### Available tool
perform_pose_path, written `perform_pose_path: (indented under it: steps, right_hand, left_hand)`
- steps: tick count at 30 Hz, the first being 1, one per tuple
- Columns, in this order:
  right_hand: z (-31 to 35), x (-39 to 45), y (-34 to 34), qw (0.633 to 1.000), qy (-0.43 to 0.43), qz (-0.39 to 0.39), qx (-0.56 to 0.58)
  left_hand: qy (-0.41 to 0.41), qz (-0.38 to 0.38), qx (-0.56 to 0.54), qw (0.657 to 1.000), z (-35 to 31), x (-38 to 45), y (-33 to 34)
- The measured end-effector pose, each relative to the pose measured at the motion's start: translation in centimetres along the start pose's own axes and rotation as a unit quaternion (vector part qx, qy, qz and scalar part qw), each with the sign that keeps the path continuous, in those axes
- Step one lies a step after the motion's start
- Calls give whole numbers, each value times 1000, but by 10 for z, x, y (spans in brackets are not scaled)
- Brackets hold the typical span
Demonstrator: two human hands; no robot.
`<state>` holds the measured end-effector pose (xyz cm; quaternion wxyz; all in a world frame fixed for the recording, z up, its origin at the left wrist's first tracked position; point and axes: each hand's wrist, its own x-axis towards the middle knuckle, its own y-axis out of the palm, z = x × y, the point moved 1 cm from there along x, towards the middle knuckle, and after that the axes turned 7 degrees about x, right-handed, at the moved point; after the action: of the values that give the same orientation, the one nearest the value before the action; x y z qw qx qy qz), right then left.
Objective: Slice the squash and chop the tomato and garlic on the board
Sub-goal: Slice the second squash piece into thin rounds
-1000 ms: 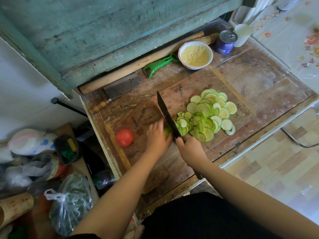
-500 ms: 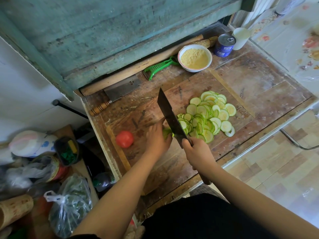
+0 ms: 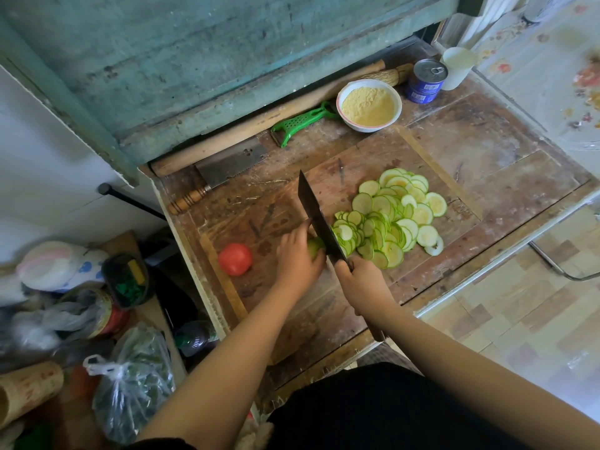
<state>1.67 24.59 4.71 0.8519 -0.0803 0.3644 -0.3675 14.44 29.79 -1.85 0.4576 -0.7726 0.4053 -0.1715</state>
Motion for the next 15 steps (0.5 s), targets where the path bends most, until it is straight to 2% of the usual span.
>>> perform_pose_path:
  steps: [15]
  right_hand:
    - [-1,-10,-13,999,-39,-1,16]
  left_hand:
    - [-2,4,-8,1000,0,-1,-4]
